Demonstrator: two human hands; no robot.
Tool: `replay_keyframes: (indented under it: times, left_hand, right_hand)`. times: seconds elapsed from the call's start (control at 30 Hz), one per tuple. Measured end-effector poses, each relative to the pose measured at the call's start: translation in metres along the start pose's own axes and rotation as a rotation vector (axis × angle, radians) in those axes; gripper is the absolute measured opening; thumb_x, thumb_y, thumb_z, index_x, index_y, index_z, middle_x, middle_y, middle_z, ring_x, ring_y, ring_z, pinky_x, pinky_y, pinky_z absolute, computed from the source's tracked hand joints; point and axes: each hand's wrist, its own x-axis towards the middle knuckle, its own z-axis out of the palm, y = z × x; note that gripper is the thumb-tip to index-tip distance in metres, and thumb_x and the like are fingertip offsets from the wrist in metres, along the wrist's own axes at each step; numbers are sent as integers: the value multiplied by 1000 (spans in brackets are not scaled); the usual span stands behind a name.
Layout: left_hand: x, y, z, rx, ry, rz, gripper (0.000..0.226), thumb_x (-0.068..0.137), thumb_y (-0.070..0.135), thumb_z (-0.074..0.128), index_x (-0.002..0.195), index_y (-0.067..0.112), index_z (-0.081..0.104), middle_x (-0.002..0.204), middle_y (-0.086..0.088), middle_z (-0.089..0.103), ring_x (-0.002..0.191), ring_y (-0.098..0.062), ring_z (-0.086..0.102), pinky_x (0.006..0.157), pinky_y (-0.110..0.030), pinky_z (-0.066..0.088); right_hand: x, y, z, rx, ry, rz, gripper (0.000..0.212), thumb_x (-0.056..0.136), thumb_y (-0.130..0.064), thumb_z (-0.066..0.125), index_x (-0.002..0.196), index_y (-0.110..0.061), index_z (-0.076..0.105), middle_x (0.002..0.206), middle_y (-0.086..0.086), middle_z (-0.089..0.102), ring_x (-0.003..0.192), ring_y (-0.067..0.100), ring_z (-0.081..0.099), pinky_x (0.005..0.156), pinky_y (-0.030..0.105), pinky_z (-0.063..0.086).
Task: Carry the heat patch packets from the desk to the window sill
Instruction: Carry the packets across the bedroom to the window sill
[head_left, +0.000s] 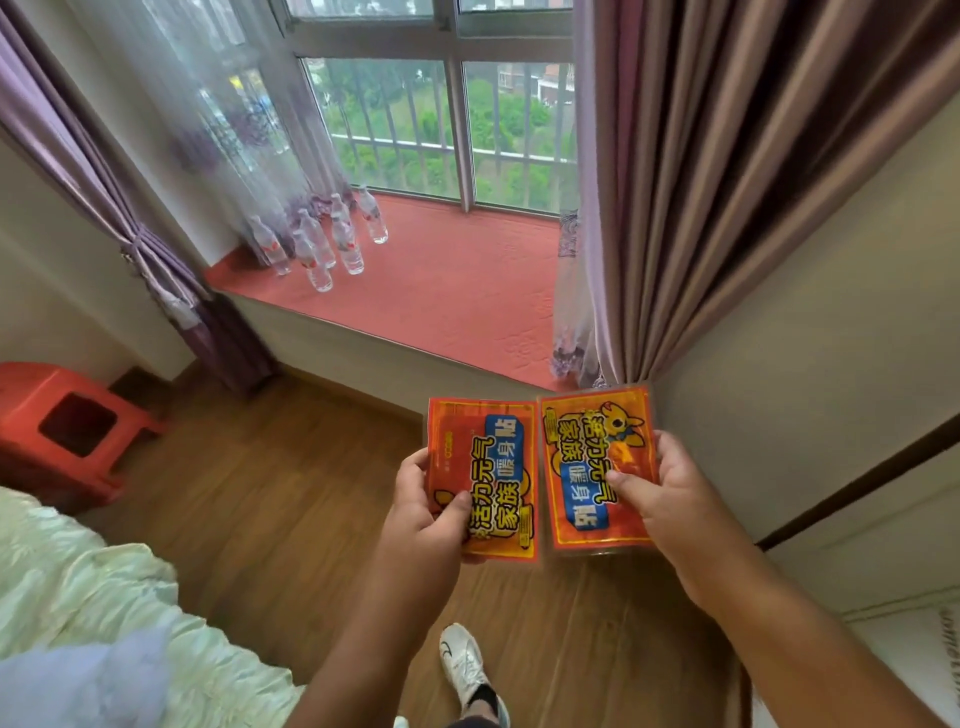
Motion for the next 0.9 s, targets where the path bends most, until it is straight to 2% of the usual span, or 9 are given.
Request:
replay_keyframes:
  times: [0.17, 0.3, 0.47, 0.6, 0.67, 0.8, 0.9]
  left_hand:
    - [72, 11, -20, -20, -14, 2, 42, 103, 9, 56, 131, 40, 48, 113, 7, 75, 98, -20, 76, 76, -53, 64]
    - [134, 22, -52, -10, -7, 18, 44, 103, 9, 56, 123, 47, 50, 111, 11, 75, 99, -17, 75, 72, -44, 64]
    - [201, 34, -93, 30, -31, 11, 42, 103, 12, 56, 119, 50, 50, 113, 13, 74, 102, -11, 74, 88, -47, 62]
    - [245, 41, -114, 58, -21, 27, 41, 102, 14, 57, 127, 45, 49, 117, 12, 73, 105, -10, 73, 91, -44, 60]
    - [261, 46, -122, 54, -13, 23, 40, 103, 13, 57, 132, 40, 48, 117, 11, 73, 104, -10, 74, 90, -42, 60]
    - [294, 52, -131, 70, -14, 5, 38, 104, 14, 55, 131, 40, 47, 117, 11, 73, 101, -6, 74, 85, -35, 60]
    - [326, 53, -134, 98, -1, -21, 38, 104, 17, 56, 133, 40, 47, 117, 12, 73, 102, -7, 74, 89, -39, 61]
  right_hand:
    - [55, -24, 35, 8, 35, 0, 33, 102, -3, 61, 125, -27, 58, 117, 0, 77, 103, 22, 77, 90, 47, 62]
    - [106, -45, 81, -29, 36, -14, 31, 101, -2, 62, 114, -30, 61, 109, -2, 80, 97, 22, 79, 88, 53, 63]
    - [160, -67, 135, -22, 16, -30, 31, 101, -4, 63, 118, -30, 61, 112, -1, 79, 102, 22, 78, 94, 53, 61]
    - [192, -76, 162, -21, 21, -35, 32, 100, -4, 65, 114, -33, 62, 111, -3, 80, 101, 23, 78, 94, 55, 61]
    - [206, -81, 172, -33, 23, -33, 33, 100, -5, 65, 115, -34, 62, 112, -3, 80, 101, 23, 78, 94, 55, 60]
    - [237, -94, 186, -49, 9, -29, 30, 101, -7, 64, 115, -33, 62, 111, -2, 80, 97, 21, 79, 92, 53, 61]
    - [269, -99, 195, -61, 3, -30, 30, 100, -10, 66, 116, -35, 62, 112, -4, 79, 100, 20, 78, 95, 54, 60]
